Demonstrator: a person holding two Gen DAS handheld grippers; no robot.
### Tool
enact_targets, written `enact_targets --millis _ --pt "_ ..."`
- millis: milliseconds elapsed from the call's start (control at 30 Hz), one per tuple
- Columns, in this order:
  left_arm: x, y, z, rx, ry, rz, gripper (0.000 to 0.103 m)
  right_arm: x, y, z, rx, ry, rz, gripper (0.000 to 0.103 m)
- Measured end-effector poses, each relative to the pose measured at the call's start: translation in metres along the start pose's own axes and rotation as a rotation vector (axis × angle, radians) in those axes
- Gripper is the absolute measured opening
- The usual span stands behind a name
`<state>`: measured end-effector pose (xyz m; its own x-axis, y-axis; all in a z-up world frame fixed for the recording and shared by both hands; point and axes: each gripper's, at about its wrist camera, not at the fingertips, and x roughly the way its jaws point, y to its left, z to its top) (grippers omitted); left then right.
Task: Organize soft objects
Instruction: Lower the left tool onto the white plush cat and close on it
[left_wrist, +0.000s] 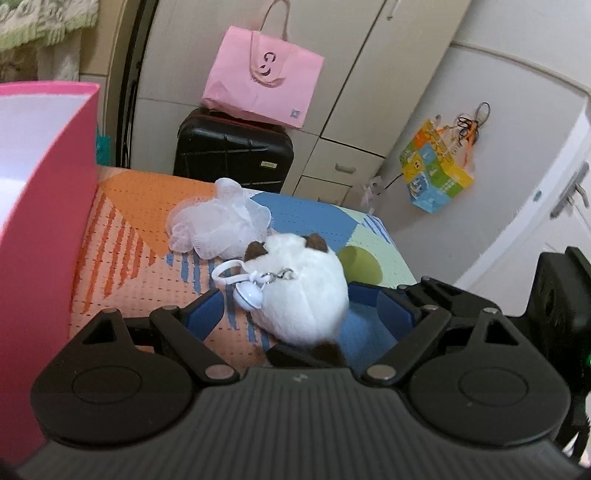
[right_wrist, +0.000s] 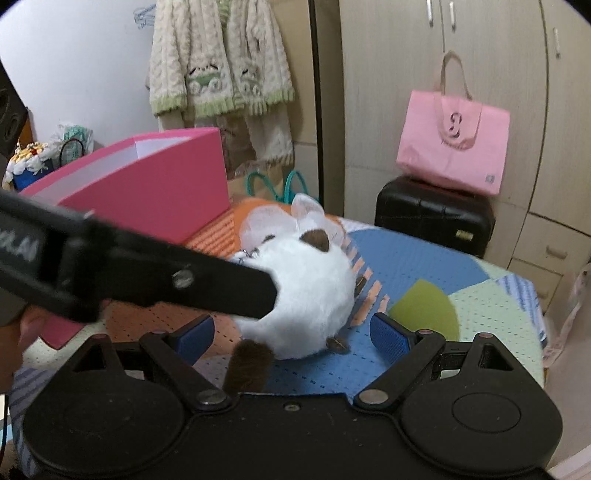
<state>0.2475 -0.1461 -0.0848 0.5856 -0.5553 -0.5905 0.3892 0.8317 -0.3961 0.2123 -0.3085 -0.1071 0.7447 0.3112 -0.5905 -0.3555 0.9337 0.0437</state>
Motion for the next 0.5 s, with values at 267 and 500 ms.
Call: enact_targets --millis 267,500 --pt "0.022 0.003 -0.002 0.000 0.019 0.048 0.087 0.018 -0.001 0.003 -0.017 0.020 0.008 0.086" --pt "0.035 0.002 -0.007 -0.009 0.044 0.045 0.075 0.014 -0.002 0.001 -0.008 -0.006 0.016 0.071"
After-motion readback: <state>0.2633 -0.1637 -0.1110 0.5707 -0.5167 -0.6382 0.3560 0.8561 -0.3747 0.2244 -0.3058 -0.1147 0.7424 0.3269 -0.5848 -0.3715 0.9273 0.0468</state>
